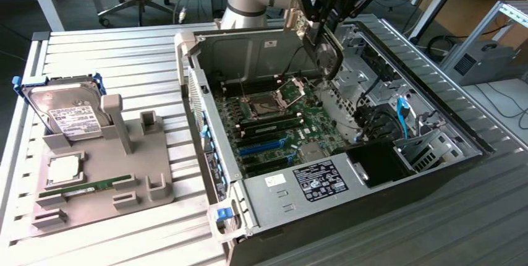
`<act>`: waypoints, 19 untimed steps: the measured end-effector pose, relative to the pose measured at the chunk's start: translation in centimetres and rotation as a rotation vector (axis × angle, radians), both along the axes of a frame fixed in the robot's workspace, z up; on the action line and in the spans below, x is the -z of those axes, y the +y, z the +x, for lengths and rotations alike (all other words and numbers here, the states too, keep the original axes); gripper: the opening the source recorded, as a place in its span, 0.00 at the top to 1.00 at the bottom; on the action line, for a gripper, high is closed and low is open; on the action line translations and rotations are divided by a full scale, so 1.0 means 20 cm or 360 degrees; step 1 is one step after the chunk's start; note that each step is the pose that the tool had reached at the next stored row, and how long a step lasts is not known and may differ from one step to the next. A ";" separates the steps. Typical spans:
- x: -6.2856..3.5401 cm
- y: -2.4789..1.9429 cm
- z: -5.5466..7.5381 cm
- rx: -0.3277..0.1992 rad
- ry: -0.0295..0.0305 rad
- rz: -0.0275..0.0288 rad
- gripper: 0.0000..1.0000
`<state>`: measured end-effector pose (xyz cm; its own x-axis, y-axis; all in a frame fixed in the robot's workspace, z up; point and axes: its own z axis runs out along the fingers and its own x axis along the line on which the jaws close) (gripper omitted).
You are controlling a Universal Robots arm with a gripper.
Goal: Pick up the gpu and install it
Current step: 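Pick up the gpu and move the gpu toward the slot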
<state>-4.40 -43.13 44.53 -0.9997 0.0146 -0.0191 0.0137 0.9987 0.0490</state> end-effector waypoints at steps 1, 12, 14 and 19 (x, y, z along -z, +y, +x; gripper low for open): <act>0.000 0.000 0.02 -0.0002 0.00000 -0.00001 0.73; 0.000 0.000 0.12 -0.0009 0.00000 0.00000 0.73; 0.000 0.000 0.14 -0.0009 0.00000 -0.00001 0.73; 0.000 0.000 0.27 -0.0009 0.00000 -0.00002 0.73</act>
